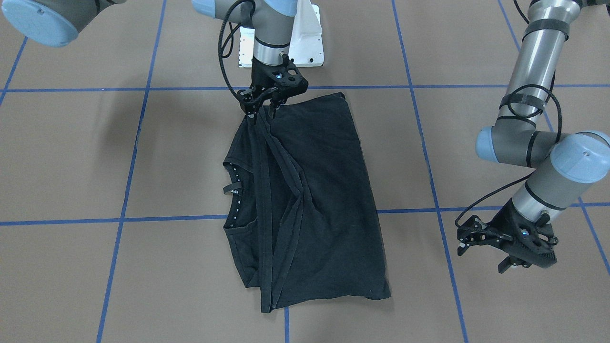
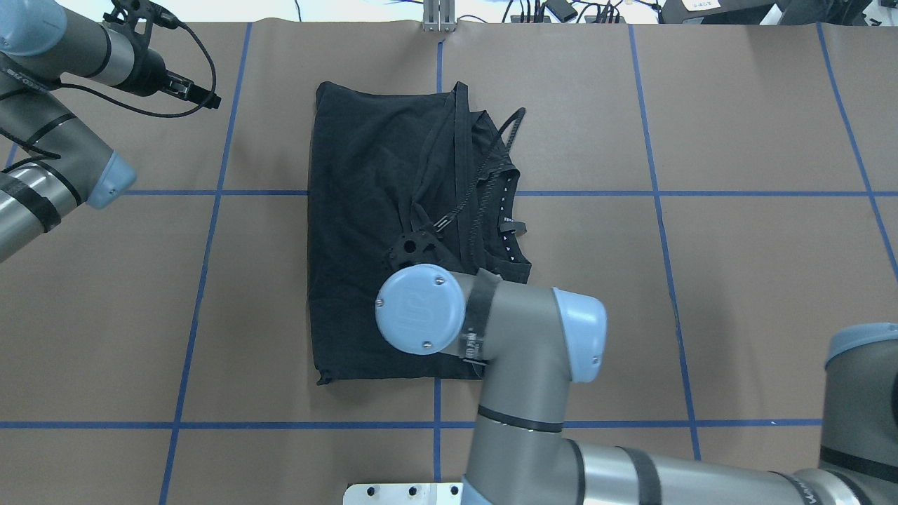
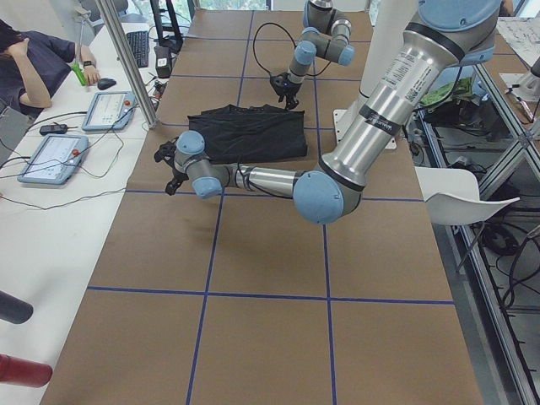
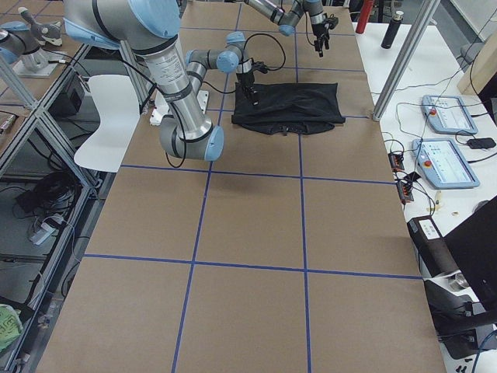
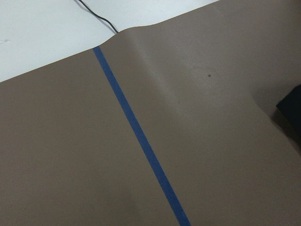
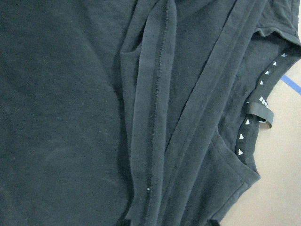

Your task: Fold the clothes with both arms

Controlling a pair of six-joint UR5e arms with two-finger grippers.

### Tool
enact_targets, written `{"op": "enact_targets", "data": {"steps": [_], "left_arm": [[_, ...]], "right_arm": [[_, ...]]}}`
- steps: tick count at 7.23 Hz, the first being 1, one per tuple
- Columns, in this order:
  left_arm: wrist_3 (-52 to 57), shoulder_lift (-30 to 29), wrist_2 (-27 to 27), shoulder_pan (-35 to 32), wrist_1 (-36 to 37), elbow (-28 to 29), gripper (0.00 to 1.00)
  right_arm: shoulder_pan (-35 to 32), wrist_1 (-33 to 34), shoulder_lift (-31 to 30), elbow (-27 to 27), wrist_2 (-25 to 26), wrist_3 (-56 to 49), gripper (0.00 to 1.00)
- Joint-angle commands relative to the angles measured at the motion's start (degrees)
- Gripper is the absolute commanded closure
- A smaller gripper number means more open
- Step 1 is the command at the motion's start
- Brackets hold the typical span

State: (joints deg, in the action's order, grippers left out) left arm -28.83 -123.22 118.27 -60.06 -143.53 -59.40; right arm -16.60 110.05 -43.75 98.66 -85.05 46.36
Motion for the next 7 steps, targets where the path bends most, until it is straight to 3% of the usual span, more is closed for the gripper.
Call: {"op": "enact_targets", "data": {"steps": [1, 2, 7], "left_arm": [[0.0, 0.0, -0.06, 0.03, 0.0, 0.07, 0.0], [0.0, 0.0, -0.06, 0.03, 0.0, 0.07, 0.0], [0.0, 0.0, -0.06, 0.03, 0.0, 0.07, 0.0]], "right_arm": [[2.87, 3.23, 2.0, -2.6, 0.14, 1.72, 0.43], [3.5, 5.06, 2.17, -2.6, 0.14, 1.72, 0.53], [4.46, 5.35, 1.83, -5.5, -0.38, 0.84, 0.54]]}}
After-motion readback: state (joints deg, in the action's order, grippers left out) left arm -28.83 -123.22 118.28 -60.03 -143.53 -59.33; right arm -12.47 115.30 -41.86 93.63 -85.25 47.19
